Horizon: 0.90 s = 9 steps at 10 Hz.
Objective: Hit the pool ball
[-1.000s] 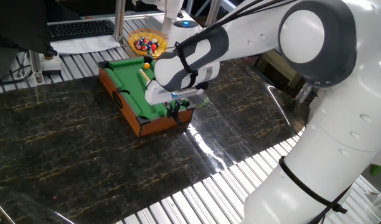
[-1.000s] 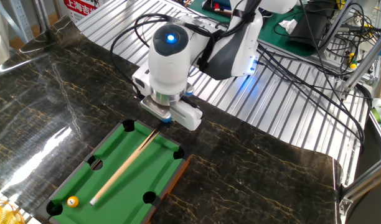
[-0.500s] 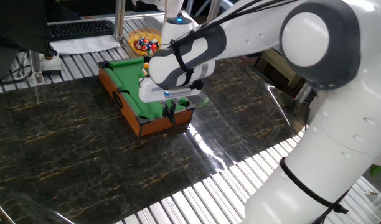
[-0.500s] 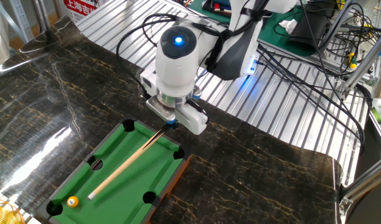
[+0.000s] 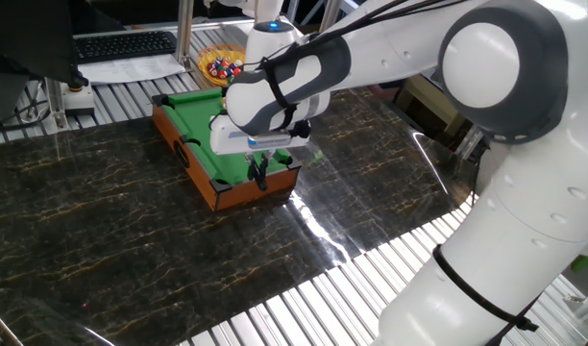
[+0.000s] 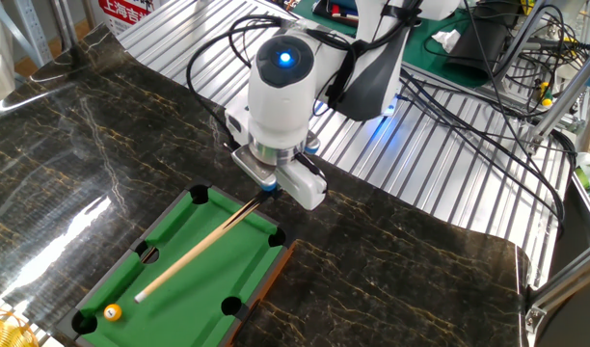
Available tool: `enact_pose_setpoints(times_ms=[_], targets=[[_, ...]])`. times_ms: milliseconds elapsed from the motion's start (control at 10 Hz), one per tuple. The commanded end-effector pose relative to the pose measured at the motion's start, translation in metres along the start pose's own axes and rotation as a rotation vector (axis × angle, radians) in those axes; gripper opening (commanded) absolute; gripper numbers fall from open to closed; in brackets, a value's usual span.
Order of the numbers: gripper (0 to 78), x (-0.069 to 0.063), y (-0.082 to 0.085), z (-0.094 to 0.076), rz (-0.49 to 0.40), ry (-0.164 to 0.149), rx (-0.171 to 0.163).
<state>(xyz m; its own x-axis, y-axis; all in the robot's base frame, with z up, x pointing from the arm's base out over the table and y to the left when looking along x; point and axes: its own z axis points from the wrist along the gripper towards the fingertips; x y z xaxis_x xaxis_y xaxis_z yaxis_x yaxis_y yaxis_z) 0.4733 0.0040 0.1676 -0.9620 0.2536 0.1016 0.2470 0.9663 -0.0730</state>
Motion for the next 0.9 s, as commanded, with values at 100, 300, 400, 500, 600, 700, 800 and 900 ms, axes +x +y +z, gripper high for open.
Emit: enact_pose_setpoints(times_ms=[100,300,400,500,600,700,800,900], targets=[[2.0,-0.0061,0.0026,-0.0015,0.012,0.039,0.001],[2.0,-0.0119,0.0013,-0.0048,-0.013,0.049,-0.017],[2.0,-0.0138,0.0006,-0.0062,-0.018,0.053,-0.031],[2.0,-0.0141,0.0004,-0.0065,-0.022,0.054,-0.035],[2.0,-0.015,0.0002,-0.0071,-0.03,0.054,-0.038],[2.0,-0.0155,0.0,-0.0074,-0.031,0.054,-0.041],[2.0,-0.0159,-0.0002,-0.0078,-0.031,0.054,-0.043],[2.0,-0.016,-0.0003,-0.008,-0.028,0.051,-0.04]])
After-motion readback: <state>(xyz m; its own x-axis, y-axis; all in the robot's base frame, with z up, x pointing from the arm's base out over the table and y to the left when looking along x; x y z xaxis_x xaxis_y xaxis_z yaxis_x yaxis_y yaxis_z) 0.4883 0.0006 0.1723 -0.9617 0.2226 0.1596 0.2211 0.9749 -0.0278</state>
